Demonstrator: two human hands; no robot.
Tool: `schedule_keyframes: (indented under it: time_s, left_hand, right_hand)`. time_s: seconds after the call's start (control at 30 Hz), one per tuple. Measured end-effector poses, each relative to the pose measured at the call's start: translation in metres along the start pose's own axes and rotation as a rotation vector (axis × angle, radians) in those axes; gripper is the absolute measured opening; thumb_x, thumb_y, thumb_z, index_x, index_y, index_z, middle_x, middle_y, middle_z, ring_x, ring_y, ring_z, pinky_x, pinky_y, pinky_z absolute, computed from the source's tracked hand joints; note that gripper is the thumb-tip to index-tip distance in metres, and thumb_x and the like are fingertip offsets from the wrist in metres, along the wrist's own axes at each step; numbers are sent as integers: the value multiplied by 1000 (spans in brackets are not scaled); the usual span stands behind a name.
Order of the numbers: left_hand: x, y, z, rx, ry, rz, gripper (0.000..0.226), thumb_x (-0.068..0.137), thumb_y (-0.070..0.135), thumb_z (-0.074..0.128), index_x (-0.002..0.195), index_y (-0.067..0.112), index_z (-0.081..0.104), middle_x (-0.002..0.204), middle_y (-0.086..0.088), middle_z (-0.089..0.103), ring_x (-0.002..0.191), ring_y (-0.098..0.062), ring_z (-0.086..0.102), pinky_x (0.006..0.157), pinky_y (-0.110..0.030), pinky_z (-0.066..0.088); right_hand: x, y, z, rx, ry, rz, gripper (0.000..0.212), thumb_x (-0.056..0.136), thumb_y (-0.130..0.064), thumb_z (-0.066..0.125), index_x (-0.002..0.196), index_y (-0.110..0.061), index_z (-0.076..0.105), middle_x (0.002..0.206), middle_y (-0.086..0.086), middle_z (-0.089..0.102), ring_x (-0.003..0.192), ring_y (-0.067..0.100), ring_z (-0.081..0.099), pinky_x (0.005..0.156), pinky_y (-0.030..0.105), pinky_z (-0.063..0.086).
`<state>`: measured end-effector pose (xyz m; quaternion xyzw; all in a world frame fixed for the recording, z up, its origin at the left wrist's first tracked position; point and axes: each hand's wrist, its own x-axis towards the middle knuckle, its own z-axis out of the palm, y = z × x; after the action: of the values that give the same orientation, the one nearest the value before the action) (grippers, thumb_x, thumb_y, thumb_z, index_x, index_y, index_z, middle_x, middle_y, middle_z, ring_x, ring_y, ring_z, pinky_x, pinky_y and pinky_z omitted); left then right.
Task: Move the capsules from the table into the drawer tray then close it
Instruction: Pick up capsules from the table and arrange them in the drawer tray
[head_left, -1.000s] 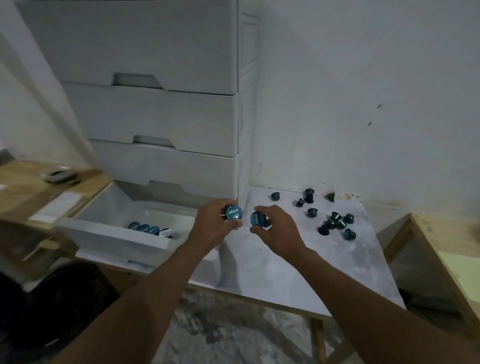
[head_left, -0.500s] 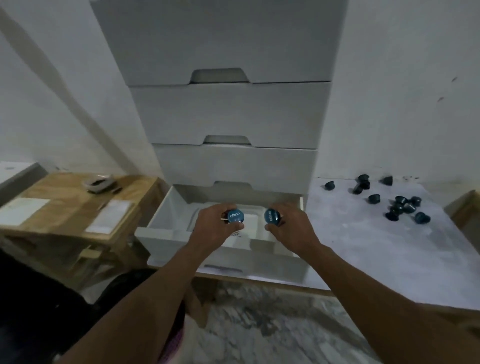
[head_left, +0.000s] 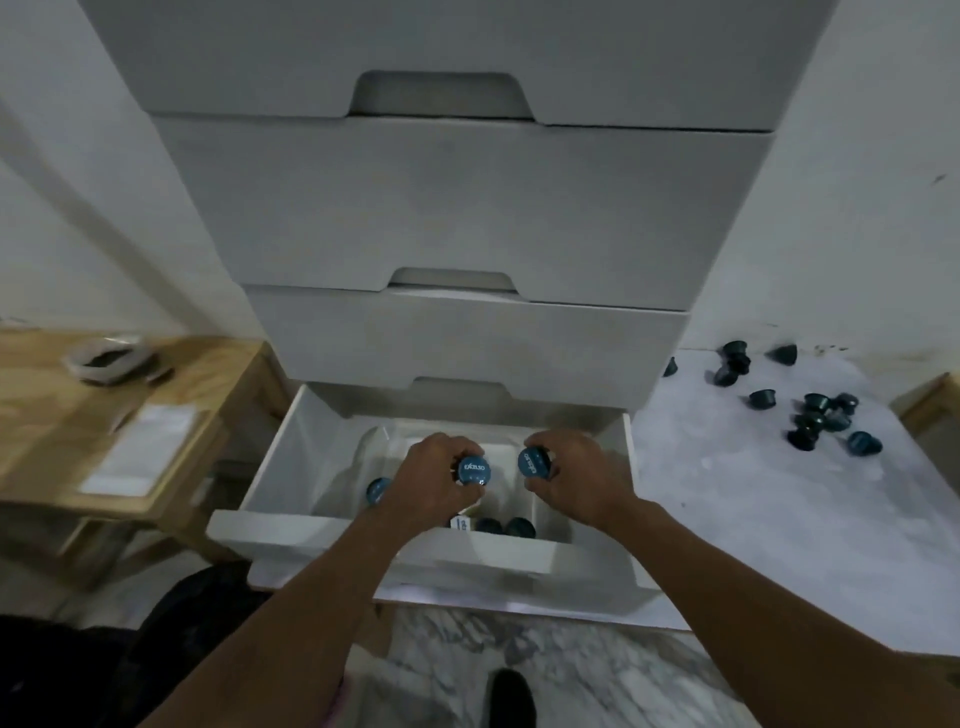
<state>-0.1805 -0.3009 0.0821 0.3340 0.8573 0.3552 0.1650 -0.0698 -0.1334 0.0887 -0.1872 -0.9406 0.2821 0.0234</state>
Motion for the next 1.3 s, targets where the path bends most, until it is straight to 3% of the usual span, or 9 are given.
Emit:
schedule_keyframes:
  time_s: [0.2,0.3,0.4,0.6,0.77,0.93,1.1,1.2,1.3]
  left_hand:
    - [44,-15,10,38,-193,-13,40,67,8,77,105,16,68,103,-1,68,89,-11,63,84,-27,54]
    - [54,-25,17,61,-275,-48,42,67,9,79,106,18,67,102,4,68,91,-9,64,84,-22,52]
    - [57,-32,22,63,-345,-64,48,65,12,82,109,19,66,104,6,68,93,-8,64,82,-16,50]
    - [65,-39,23,61,-399,-99,50,62,15,86,108,22,67,95,12,63,85,-4,61,66,-2,40]
    - [68,-45,25,45,-449,-98,50,62,14,85,107,22,66,97,8,65,87,-8,63,70,-11,48]
    - [68,-47,26,32,-505,-95,44,70,21,82,111,19,66,106,3,68,92,-9,63,83,-23,53]
    - [70,-49,28,78,-511,-59,33,78,18,75,110,19,68,107,1,69,92,-8,64,83,-21,52]
    - [72,-48,31,97,-537,-45,31,78,18,74,108,20,69,105,0,69,90,-8,64,81,-20,52]
    - [74,-48,33,112,-553,-33,30,78,18,74,108,20,69,104,-1,69,89,-9,64,82,-22,52]
  right_hand:
    - [32,15,18,-78,-206,-38,38,78,-24,74,113,-16,62,109,6,60,96,20,54,81,26,42]
    - [37,23,21,-87,-256,-16,32,79,-27,74,109,-22,63,110,1,61,93,16,56,71,21,39]
    - [38,23,16,-163,-298,-57,34,85,-32,67,118,-26,59,117,-5,58,97,12,52,57,12,24]
    - [39,18,17,-179,-284,-28,36,86,-34,65,121,-26,56,122,-4,58,94,9,48,64,17,27]
    - [39,19,24,-192,-293,1,40,85,-38,65,123,-27,55,122,-4,58,99,13,53,74,22,32]
    - [42,19,29,-192,-334,-2,43,81,-39,69,120,-26,57,116,-4,59,93,12,51,71,22,31]
    - [44,21,30,-152,-355,35,16,88,-32,58,100,-23,64,103,-2,65,87,17,57,70,28,43]
    - [43,20,26,-126,-360,81,27,91,-26,54,116,-24,65,120,-2,65,104,19,60,87,30,46]
    - [43,20,27,-120,-369,85,30,91,-24,56,120,-24,64,123,-2,65,107,18,60,88,27,45]
